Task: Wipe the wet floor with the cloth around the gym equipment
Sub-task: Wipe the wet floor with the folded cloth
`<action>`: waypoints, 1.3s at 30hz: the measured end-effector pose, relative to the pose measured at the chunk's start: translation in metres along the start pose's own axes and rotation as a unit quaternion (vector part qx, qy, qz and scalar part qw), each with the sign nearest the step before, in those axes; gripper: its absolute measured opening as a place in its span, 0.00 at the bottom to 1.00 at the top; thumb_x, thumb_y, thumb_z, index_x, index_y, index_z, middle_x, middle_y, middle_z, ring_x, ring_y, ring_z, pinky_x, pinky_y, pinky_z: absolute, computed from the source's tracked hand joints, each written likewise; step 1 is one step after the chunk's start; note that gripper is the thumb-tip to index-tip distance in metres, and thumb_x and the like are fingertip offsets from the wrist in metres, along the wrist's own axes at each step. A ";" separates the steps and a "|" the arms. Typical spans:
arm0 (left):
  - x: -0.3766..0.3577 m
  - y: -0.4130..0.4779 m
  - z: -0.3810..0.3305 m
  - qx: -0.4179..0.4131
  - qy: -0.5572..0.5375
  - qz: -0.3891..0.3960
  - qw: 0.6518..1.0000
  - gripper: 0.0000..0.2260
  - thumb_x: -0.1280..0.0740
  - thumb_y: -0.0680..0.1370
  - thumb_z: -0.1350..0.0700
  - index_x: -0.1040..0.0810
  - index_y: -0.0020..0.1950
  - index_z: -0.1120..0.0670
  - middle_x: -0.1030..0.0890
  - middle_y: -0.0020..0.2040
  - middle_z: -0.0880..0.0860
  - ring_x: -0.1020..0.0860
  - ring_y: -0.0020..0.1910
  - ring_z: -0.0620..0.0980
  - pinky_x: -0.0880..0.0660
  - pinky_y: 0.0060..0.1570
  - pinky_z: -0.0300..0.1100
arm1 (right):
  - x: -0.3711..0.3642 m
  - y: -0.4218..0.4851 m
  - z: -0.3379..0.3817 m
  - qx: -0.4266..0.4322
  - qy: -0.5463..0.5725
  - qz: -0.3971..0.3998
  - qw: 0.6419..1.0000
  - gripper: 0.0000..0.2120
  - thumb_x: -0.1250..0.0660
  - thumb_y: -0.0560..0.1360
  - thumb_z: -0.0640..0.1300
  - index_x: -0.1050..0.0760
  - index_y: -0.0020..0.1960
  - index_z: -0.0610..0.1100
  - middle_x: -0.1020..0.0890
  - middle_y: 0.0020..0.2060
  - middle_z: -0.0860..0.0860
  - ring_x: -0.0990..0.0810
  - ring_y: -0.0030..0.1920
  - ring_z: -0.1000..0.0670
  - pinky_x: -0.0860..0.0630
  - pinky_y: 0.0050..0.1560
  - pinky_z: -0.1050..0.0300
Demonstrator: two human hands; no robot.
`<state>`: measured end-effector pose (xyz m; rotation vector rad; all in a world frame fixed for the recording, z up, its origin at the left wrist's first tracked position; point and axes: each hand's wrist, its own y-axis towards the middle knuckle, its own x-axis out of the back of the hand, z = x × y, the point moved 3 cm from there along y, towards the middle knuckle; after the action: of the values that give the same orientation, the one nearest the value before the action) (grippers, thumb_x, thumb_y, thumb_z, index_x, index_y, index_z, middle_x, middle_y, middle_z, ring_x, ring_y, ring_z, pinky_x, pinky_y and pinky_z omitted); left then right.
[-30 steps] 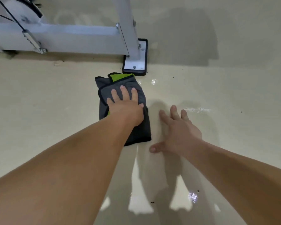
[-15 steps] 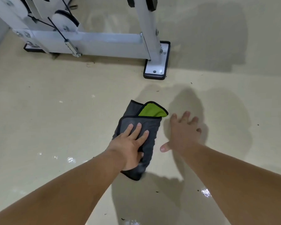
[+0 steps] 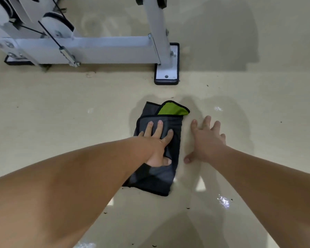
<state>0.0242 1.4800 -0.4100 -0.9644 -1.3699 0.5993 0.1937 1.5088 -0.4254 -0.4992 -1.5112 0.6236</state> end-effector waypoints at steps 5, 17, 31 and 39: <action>0.033 0.038 0.029 -0.029 0.017 -0.106 0.994 0.42 0.44 0.82 0.31 0.68 0.83 0.44 0.73 0.82 0.56 0.70 0.80 0.66 0.58 0.80 0.66 | 0.007 -0.007 0.004 -0.019 -0.058 0.008 0.998 0.71 0.22 0.55 0.72 0.64 0.81 0.53 0.55 0.80 0.42 0.49 0.78 0.34 0.31 0.68 0.34; -0.017 0.046 0.142 -0.110 0.052 -0.341 0.932 0.34 0.55 0.82 0.31 0.59 0.85 0.42 0.63 0.85 0.56 0.65 0.83 0.58 0.63 0.80 0.62 | 0.043 -0.028 0.143 0.044 -0.003 -0.026 0.999 0.44 0.36 0.77 0.50 0.61 0.83 0.49 0.46 0.82 0.49 0.37 0.78 0.45 0.28 0.69 0.46; -0.114 -0.032 0.353 -0.090 0.019 -0.386 0.918 0.32 0.51 0.82 0.30 0.48 0.85 0.39 0.53 0.86 0.52 0.57 0.85 0.55 0.58 0.82 0.57 | 0.014 0.000 0.349 0.128 0.073 -0.110 0.983 0.36 0.31 0.72 0.56 0.40 0.76 0.50 0.37 0.69 0.48 0.40 0.71 0.45 0.30 0.65 0.52; -0.111 -0.028 0.405 0.164 -0.144 -0.391 0.894 0.33 0.56 0.82 0.32 0.57 0.85 0.41 0.60 0.86 0.55 0.63 0.84 0.58 0.62 0.80 0.61 | 0.036 0.013 0.420 0.160 0.054 -0.071 0.983 0.45 0.26 0.69 0.61 0.44 0.78 0.52 0.39 0.74 0.48 0.41 0.74 0.44 0.30 0.69 0.48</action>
<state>-0.3918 1.4611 -0.4742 -0.0022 -1.6984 0.3328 -0.2271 1.5089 -0.4012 -0.1740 -1.3010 0.7005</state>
